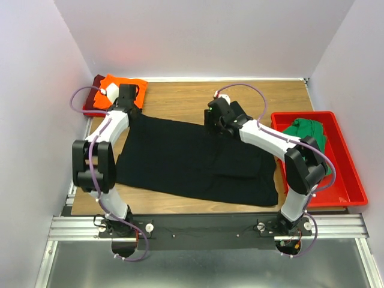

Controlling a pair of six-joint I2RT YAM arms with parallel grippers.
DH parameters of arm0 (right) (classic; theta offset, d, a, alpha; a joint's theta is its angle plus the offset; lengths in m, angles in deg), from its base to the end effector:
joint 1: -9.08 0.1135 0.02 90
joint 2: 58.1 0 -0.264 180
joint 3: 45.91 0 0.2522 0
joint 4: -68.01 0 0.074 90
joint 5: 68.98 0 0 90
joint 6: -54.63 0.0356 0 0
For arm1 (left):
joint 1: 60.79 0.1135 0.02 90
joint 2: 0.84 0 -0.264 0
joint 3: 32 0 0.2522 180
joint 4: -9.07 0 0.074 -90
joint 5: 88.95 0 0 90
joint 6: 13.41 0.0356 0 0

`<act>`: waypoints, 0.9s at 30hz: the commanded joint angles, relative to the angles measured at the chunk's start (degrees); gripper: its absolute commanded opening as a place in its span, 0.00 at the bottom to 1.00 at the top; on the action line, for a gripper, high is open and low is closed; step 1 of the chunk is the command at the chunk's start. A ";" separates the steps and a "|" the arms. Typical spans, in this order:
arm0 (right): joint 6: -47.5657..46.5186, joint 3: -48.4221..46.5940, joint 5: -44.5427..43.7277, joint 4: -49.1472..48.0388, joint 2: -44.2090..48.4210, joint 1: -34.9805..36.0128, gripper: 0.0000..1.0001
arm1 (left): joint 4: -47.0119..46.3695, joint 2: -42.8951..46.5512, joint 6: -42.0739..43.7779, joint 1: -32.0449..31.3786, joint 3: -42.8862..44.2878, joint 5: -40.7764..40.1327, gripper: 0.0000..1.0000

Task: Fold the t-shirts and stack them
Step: Fold the tshirt

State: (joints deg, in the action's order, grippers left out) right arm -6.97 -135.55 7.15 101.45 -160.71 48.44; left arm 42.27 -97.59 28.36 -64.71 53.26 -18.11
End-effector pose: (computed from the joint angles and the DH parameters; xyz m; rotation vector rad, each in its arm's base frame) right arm 0.3133 0.2460 0.2359 -0.1114 2.3667 0.2885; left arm 0.3746 -0.0140 0.2497 -1.0142 2.0626 -0.0731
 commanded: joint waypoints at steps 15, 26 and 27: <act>-1.24 0.73 -1.16 -0.43 0.57 -2.62 0.67 | 5.17 -17.51 5.95 1.46 16.83 -5.89 0.40; -0.98 1.87 -1.25 -1.05 0.65 -2.70 0.67 | 3.23 -20.32 8.50 1.37 19.02 -4.13 0.38; -0.89 1.87 -1.25 -1.14 0.65 -2.79 0.67 | 3.41 -20.58 8.50 1.37 19.37 -4.22 0.38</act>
State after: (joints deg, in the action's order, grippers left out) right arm -7.49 -134.80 7.09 101.12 -161.08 46.08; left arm 46.03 -116.65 35.62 -63.42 70.51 -21.27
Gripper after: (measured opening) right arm 0.671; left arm 0.385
